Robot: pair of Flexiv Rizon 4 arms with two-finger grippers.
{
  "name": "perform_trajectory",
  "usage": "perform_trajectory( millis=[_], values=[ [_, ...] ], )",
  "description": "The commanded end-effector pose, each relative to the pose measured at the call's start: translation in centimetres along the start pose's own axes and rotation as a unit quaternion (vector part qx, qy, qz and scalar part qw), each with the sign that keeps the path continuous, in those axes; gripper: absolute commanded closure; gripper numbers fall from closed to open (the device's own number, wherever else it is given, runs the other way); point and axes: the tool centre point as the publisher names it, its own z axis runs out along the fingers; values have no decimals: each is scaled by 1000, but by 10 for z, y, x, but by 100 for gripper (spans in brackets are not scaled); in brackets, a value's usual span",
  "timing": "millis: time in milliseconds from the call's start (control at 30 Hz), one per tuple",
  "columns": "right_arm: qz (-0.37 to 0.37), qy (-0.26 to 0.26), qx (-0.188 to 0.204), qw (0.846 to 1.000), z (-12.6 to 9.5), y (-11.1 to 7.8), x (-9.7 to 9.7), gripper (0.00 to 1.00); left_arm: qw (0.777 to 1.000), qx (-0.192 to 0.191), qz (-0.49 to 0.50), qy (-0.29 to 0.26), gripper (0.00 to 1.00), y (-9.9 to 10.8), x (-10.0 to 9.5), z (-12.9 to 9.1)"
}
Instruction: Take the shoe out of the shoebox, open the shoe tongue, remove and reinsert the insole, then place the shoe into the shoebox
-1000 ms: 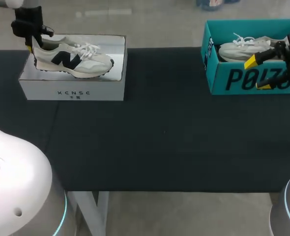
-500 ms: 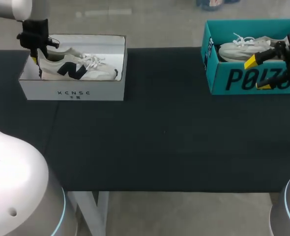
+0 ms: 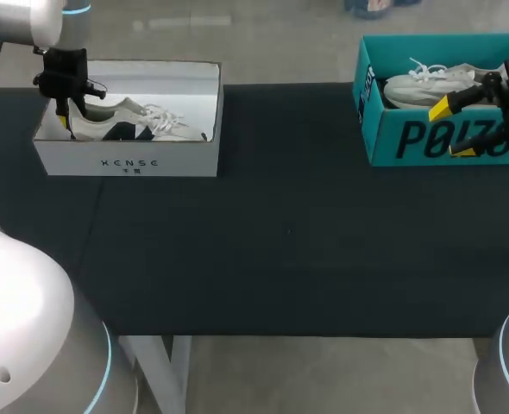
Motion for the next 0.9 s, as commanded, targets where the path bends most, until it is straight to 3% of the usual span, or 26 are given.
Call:
perform_trajectory(
  millis=[33,200,467,733,833,900],
  values=[
    [0,-1,0,1000,0,0,0,0,1000,20,5,-6,0,13,2,5],
    [0,-1,0,1000,0,0,0,0,1000,18,11,-11,0,8,2,-9],
    [0,-1,0,1000,0,0,0,0,999,-13,34,-5,0,-11,-3,-66],
    [-74,-31,-10,997,-18,86,19,0,1000,-5,22,14,0,-20,-23,-112],
    [-119,-98,-16,988,-24,120,20,0,999,6,-1,35,0,-20,-32,-123],
    [-126,-126,-26,984,-25,127,18,0,999,18,-22,32,0,-20,-36,-132]
  ],
)
